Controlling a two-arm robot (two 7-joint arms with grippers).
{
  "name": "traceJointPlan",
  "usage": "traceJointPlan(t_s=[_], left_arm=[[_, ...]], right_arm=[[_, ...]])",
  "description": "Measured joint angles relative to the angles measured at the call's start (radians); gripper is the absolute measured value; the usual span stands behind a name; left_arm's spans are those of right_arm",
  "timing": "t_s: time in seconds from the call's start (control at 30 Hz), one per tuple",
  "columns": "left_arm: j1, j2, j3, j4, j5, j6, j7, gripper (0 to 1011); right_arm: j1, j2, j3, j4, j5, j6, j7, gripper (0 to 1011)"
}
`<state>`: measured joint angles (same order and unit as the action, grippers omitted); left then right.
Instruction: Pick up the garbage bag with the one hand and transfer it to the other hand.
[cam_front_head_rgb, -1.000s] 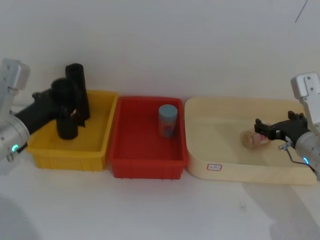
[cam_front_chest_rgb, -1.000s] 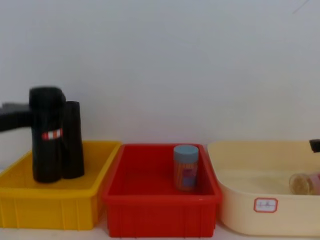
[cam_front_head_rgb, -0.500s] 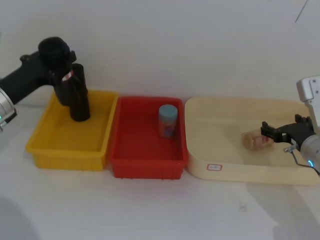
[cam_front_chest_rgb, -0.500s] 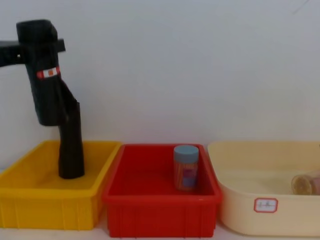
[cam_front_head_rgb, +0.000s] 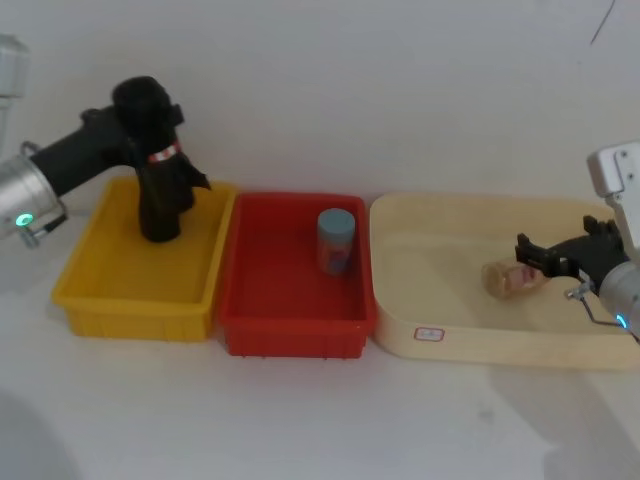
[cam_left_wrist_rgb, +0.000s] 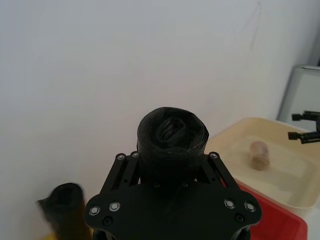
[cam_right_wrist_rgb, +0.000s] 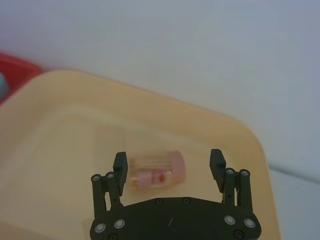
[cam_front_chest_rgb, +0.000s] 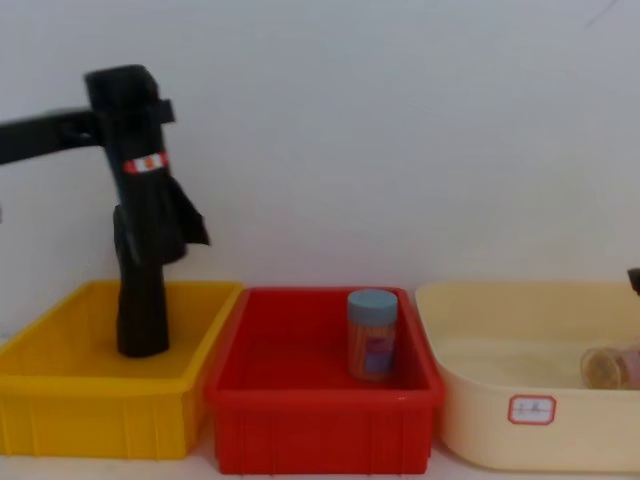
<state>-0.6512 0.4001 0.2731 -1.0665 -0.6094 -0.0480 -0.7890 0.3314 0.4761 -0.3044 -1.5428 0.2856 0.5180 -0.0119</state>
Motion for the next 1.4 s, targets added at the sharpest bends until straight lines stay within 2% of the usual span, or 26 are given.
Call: traceJointPlan(t_s=[0.2, 0.23, 0.33, 0.47, 0.5, 0.73, 0.87, 1.07, 1.4], left_arm=[[-0.117, -0.071, 0.058, 0.2, 0.008, -0.046, -0.103, 400], [-0.117, -0.071, 0.058, 0.2, 0.008, -0.046, -0.103, 400], [-0.194, -0.125, 0.091, 0.333, 0.017, -0.08, -0.164, 400], [-0.273, -0.181, 0.118, 0.472, 0.022, -0.127, -0.23, 400], [-0.305, -0.203, 0.132, 0.529, 0.019, -0.147, -0.255, 400], [-0.413, -0.279, 0.178, 0.724, 0.004, -0.214, -0.338, 400], [-0.455, -0.308, 0.195, 0.802, -0.002, -0.239, -0.369, 400], [-0.499, -0.339, 0.214, 0.879, -0.009, -0.266, -0.403, 400], [-0.535, -0.364, 0.229, 0.945, -0.015, -0.289, -0.432, 400]], right_arm=[[-0.009, 0.023, -0.015, -0.064, -0.013, -0.026, 0.036, 1000], [-0.009, 0.023, -0.015, -0.064, -0.013, -0.026, 0.036, 1000], [-0.014, 0.033, -0.023, -0.096, -0.019, -0.042, 0.055, 1000], [-0.02, 0.048, -0.035, -0.143, -0.027, -0.066, 0.083, 1000], [-0.021, 0.05, -0.037, -0.15, -0.029, -0.07, 0.088, 1000], [-0.028, 0.067, -0.053, -0.22, -0.041, -0.101, 0.125, 1000], [-0.032, 0.07, -0.056, -0.236, -0.045, -0.106, 0.135, 1000], [-0.037, 0.065, -0.055, -0.236, -0.044, -0.088, 0.143, 1000], [-0.03, 0.041, -0.055, -0.186, -0.017, -0.043, 0.175, 1000]])
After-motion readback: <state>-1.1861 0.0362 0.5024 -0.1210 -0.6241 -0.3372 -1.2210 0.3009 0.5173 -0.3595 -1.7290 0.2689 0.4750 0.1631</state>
